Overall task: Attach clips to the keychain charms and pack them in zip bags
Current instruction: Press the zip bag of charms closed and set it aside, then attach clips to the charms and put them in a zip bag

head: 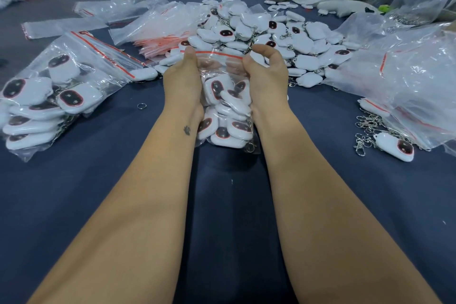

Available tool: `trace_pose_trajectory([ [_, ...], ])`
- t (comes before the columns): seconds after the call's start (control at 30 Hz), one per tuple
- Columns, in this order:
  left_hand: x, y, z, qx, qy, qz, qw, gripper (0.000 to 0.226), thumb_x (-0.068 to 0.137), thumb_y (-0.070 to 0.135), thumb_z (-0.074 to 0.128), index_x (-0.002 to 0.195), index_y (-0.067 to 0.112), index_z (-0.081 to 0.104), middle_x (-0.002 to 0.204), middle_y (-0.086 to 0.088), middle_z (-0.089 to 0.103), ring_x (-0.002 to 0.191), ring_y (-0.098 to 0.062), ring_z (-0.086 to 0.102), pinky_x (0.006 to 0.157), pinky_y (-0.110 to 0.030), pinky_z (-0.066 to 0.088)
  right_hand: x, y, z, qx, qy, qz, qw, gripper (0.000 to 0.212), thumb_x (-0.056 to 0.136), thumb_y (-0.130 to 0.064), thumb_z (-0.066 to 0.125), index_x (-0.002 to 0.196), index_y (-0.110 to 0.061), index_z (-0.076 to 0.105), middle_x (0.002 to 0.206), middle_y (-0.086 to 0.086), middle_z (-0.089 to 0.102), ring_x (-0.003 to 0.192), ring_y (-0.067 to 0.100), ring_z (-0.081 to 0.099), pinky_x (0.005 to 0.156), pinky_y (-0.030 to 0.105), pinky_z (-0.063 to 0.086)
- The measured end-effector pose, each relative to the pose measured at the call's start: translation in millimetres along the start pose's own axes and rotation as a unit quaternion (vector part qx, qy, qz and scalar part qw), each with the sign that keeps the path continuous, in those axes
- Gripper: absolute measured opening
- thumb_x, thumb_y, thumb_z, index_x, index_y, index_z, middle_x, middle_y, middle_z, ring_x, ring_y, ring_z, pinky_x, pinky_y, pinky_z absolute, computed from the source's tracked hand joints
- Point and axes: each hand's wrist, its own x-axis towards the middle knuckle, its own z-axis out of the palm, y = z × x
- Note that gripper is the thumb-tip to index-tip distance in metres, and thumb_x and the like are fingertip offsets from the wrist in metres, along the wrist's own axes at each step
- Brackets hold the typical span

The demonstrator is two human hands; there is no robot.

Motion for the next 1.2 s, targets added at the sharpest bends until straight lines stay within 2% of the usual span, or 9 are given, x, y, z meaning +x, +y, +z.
trace_pose_trajectory([
  [0.1,0.5,4.0,-2.7,-0.029,0.021,-0.016,0.999,0.042,0.101,0.036,0.053,0.070,0.010,0.066,0.092,-0.018,0.067,0.082,-0.028,0.062,0.092,-0.053,0.054,-4.1,-2.1,2.5,0.032,-0.057,0.033,0.997,0.020,0.094,-0.005,0.061,0.112,-0.010,0.060,0.098,0.015,0.074,0.082,0.022,0.072,0.083,0.033,0.059],
  [0.23,-7.1,5.6,-2.3,-0.020,-0.026,0.018,0.999,0.026,0.094,0.028,0.065,0.080,0.005,0.068,0.089,-0.019,0.073,0.080,-0.030,0.070,0.084,-0.051,0.058,-12.0,-3.3,6.4,0.008,-0.094,0.019,0.995,0.038,0.085,0.002,0.069,0.117,-0.015,0.058,0.114,0.027,0.067,0.086,0.028,0.069,0.084,0.038,0.059],
  [0.37,-15.3,4.4,-3.7,0.087,-0.032,0.050,0.994,0.026,0.092,0.023,0.068,0.090,-0.003,0.065,0.095,-0.027,0.070,0.081,-0.032,0.067,0.082,-0.055,0.055,-16.2,-7.1,5.6,0.004,-0.071,-0.013,0.997,0.039,0.081,0.010,0.068,0.109,-0.016,0.058,0.111,0.025,0.066,0.074,0.023,0.066,0.071,0.032,0.059],
  [0.53,-17.6,8.9,-12.1,0.101,0.020,0.059,0.993,0.023,0.097,0.021,0.060,0.080,0.007,0.064,0.077,-0.015,0.065,0.066,-0.023,0.061,0.064,-0.036,0.055,-20.7,-5.4,15.8,-0.043,-0.118,0.008,0.992,0.037,0.085,-0.002,0.071,0.117,-0.013,0.057,0.111,0.016,0.069,0.098,0.030,0.069,0.095,0.045,0.054],
  [0.7,-9.0,36.8,-48.6,0.171,0.054,0.071,0.981,0.026,0.094,0.018,0.060,0.068,0.013,0.060,0.080,-0.019,0.064,0.071,-0.029,0.063,0.075,-0.044,0.056,-34.7,2.8,31.8,-0.144,-0.211,0.029,0.966,0.023,0.088,-0.028,0.068,0.109,-0.019,0.064,0.104,0.005,0.071,0.093,0.016,0.070,0.091,0.040,0.055],
  [0.83,5.8,87.0,-83.8,0.290,0.081,0.167,0.939,0.025,0.090,0.020,0.062,0.067,0.010,0.059,0.067,-0.015,0.054,0.060,-0.020,0.049,0.060,-0.032,0.046,-55.6,12.3,62.7,-0.169,-0.300,0.005,0.939,0.057,0.089,-0.033,0.068,0.140,-0.021,0.046,0.120,0.002,0.066,0.109,0.012,0.064,0.102,0.032,0.048],
  [0.97,25.5,127.8,-96.5,0.477,0.212,0.218,0.824,0.026,0.087,0.018,0.057,0.112,0.015,0.055,0.111,-0.010,0.061,0.103,-0.031,0.056,0.091,-0.043,0.043,-79.9,26.8,84.6,-0.231,-0.418,-0.071,0.876,0.054,0.088,-0.024,0.070,0.136,-0.025,0.048,0.105,-0.013,0.065,0.086,-0.005,0.061,0.080,0.011,0.046],
  [1.07,25.4,129.1,-78.7,0.531,0.281,0.241,0.763,0.069,0.083,0.013,0.060,0.145,0.021,0.031,0.147,-0.011,0.038,0.140,-0.033,0.029,0.112,-0.053,0.026,-82.0,28.2,86.9,-0.300,-0.384,-0.177,0.855,0.035,0.089,-0.017,0.064,0.123,-0.012,0.061,0.114,0.004,0.065,0.100,0.011,0.058,0.090,0.027,0.047],
  [1.2,20.6,94.6,-35.0,0.448,0.090,0.392,0.798,0.066,0.083,-0.008,0.044,0.145,0.011,0.034,0.145,-0.011,0.036,0.137,-0.023,0.030,0.108,-0.014,0.016,-52.2,21.0,66.7,-0.328,-0.224,-0.175,0.901,0.021,0.092,-0.016,0.054,0.107,-0.017,0.068,0.095,-0.005,0.063,0.089,0.015,0.058,0.084,0.036,0.049],
])
